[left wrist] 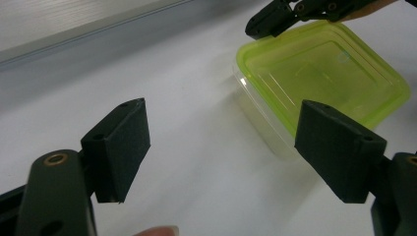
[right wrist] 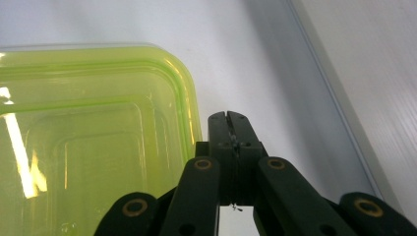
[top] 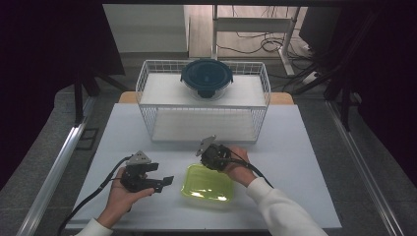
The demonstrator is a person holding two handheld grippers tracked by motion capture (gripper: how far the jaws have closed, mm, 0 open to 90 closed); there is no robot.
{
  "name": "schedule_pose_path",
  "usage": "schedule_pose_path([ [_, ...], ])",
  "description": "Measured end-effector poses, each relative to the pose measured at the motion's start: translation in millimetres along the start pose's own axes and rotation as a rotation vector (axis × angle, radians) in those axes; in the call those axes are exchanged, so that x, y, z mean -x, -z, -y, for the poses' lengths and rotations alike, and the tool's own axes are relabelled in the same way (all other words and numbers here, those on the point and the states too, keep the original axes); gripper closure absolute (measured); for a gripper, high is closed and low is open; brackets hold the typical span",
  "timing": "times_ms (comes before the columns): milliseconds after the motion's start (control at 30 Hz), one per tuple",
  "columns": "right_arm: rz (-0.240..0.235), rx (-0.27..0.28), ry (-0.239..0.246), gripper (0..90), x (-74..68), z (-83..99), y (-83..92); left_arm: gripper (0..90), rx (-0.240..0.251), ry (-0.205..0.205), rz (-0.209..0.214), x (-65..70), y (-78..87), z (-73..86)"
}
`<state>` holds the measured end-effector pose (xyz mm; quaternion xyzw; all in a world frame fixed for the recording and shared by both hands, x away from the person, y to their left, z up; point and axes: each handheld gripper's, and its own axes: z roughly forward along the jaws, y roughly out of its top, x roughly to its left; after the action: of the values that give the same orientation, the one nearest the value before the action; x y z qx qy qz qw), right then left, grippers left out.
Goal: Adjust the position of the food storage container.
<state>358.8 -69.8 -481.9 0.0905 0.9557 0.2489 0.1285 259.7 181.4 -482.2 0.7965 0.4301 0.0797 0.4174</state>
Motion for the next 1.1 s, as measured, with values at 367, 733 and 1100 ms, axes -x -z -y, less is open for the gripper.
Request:
schedule_pose_path([
  [367,-0.031,0.010,0.007,88.8,-7.4,-4.7,-1.6,20.5,-0.005,-0.004,-0.006,-0.5,-1.0,0.5],
  [733,0.020,0.134,-0.199,88.7,-0.8,13.5,46.5,20.4,-0.003,0.000,-0.001,-0.9,-0.1,0.3],
  [1100,0.049,0.256,-0.428,88.6,-7.9,85.6,102.6,20.5,-0.007,0.030,0.017,0.5,-1.9,0.0],
])
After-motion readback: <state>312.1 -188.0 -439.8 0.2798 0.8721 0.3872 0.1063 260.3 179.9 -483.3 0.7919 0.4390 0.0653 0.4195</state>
